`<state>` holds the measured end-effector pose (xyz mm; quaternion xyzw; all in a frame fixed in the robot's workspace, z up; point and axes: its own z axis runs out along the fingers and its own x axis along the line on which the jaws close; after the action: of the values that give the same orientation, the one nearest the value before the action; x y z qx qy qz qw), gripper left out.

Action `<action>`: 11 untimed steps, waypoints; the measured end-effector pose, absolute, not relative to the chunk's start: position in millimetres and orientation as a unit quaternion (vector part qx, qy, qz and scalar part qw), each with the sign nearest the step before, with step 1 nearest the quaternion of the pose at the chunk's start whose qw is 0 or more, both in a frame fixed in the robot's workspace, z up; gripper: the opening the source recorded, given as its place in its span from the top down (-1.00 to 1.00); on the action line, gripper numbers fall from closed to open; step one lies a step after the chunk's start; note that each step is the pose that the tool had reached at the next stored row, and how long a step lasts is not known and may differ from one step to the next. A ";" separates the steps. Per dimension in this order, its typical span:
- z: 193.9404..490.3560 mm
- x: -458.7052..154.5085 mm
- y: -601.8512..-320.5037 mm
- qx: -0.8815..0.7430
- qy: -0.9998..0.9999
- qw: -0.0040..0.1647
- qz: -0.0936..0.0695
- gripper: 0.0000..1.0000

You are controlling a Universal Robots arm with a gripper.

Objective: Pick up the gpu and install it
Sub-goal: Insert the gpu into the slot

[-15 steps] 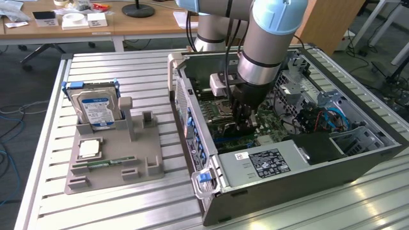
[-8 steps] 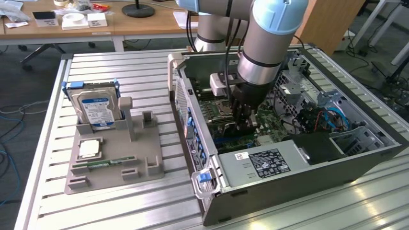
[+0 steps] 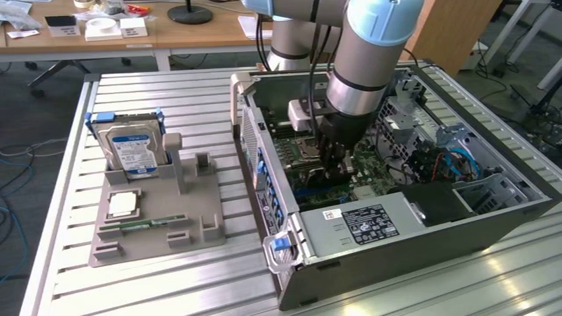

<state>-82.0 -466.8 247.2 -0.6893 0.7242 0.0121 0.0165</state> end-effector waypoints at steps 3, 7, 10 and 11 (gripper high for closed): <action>246.5 -82.9 -466.9 -0.689 0.724 0.017 0.012 0.47; 242.3 -83.0 -466.9 -0.689 0.724 0.018 0.011 0.47; 242.2 -83.1 -466.9 -0.689 0.724 0.019 0.011 0.47; 242.2 -83.1 -466.9 -0.689 0.724 0.019 0.011 0.47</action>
<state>-83.1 -466.9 242.2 -0.6893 0.7241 0.0114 0.0188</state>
